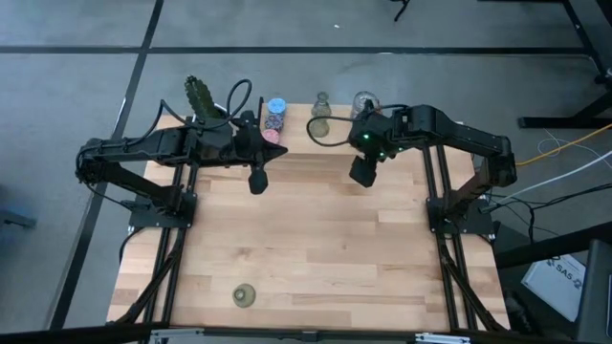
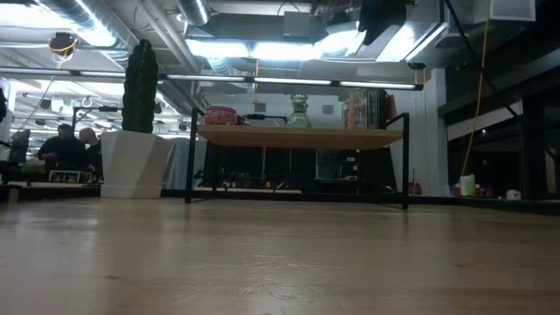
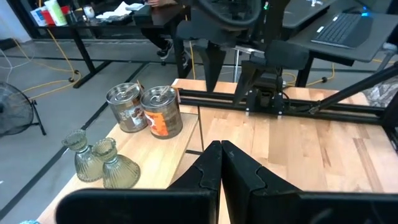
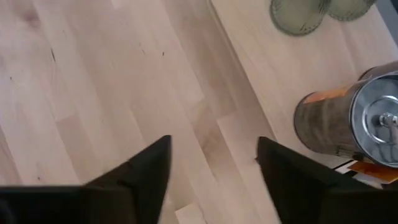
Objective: Pick & Place candle stick holders
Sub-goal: Put the green glass candle holder aligned with the other green glass candle holders on the shelf
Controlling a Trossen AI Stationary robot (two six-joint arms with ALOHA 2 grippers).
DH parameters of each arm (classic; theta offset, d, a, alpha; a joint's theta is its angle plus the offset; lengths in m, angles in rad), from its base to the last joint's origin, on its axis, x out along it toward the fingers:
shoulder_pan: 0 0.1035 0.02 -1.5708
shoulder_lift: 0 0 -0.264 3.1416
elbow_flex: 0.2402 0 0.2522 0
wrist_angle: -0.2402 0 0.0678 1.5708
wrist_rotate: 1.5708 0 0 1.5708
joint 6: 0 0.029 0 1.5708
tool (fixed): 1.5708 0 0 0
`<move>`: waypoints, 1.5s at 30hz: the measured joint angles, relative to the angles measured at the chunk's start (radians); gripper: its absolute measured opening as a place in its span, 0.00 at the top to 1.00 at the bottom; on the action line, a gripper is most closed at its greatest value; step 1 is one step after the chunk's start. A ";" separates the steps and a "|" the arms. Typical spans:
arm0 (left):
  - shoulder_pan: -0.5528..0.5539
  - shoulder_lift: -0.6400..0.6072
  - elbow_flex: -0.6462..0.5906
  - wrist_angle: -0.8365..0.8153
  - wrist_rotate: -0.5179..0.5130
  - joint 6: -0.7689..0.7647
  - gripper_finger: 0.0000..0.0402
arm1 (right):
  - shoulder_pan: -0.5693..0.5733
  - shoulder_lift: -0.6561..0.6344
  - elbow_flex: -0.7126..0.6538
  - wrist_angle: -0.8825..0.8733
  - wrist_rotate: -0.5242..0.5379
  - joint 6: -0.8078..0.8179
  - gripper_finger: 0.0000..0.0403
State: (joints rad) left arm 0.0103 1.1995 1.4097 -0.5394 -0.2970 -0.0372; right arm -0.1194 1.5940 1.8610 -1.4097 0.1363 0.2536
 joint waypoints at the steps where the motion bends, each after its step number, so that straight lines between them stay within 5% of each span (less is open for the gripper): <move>1: 0.000 0.000 0.000 -0.005 0.000 0.005 0.99 | 0.006 0.000 0.000 0.001 0.003 -0.005 0.46; 12: -0.001 0.000 0.000 -0.019 0.013 -0.005 0.99 | 0.061 0.000 0.000 0.015 0.020 -0.076 0.77; 23: -0.002 0.000 0.000 -0.018 0.082 -0.048 0.99 | 0.136 -0.032 -0.001 -0.024 0.022 -0.086 0.87; 38: -0.002 0.000 0.000 -0.011 0.083 -0.047 0.99 | 0.180 -0.238 -0.002 0.001 0.125 -0.100 0.96; 45: -0.002 0.000 0.000 -0.011 0.083 -0.052 0.99 | 0.180 -0.356 -0.155 0.161 0.110 -0.131 0.98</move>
State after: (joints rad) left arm 0.0082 1.1995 1.4097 -0.5499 -0.2142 -0.0897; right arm 0.0607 1.2379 1.7065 -1.2483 0.2467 0.1226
